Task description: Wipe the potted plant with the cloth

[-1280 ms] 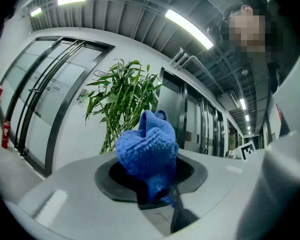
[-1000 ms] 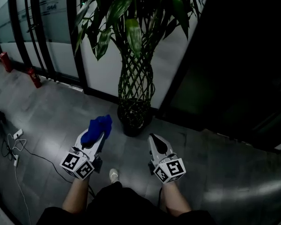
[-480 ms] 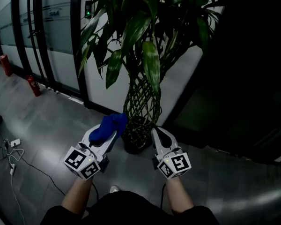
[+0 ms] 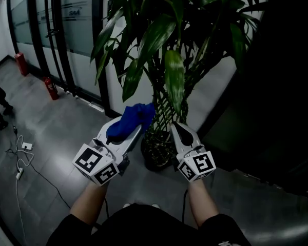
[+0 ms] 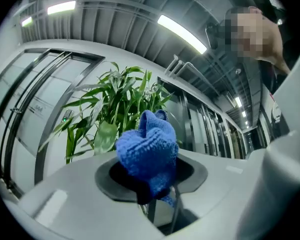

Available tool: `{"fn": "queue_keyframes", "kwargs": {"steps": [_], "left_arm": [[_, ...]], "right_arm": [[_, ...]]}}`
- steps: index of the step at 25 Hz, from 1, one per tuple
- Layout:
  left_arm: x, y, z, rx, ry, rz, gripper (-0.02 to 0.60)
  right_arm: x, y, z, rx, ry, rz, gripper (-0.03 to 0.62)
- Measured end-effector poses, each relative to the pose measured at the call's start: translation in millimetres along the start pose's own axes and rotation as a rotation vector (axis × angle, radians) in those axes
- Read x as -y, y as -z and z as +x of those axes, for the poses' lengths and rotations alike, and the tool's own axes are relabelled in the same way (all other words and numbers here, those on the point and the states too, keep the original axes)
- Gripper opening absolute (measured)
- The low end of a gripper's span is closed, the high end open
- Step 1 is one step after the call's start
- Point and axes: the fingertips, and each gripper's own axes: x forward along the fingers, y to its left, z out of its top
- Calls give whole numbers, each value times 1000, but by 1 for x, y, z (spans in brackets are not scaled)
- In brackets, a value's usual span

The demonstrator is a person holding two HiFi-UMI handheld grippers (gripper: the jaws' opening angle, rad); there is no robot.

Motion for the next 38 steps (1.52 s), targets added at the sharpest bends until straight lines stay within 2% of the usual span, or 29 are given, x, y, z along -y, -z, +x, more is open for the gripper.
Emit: {"fn": "queue_keyframes", "kwargs": {"steps": [3, 6, 11, 14, 18, 22, 26, 28, 33, 38], "left_arm": [[4, -37, 20, 27, 1, 94, 155], [9, -74, 40, 37, 13, 232, 155], [-4, -114, 81, 47, -28, 311, 155], [-6, -123, 103, 17, -54, 406, 155], [-6, -130, 134, -66, -51, 569, 155], [3, -129, 162, -157, -37, 731, 155], [6, -113, 184, -258, -41, 886, 155], [10, -102, 186, -285, -25, 907, 155], [19, -75, 182, -340, 27, 863, 155], [21, -48, 164, -432, 9, 1023, 155]], "right_arm": [[7, -22, 13, 39, -50, -25, 3], [15, -39, 27, 73, -84, -24, 3], [31, -63, 62, 95, -113, -28, 3], [34, -72, 74, 88, -121, -26, 3], [42, -75, 79, 80, -125, -40, 3], [43, -72, 80, 86, -150, -56, 3], [35, -88, 92, 113, -191, -69, 3], [31, -95, 94, 122, -216, -82, 3], [31, -91, 95, 124, -226, -98, 3], [16, -80, 94, 104, -253, -100, 3]]}}
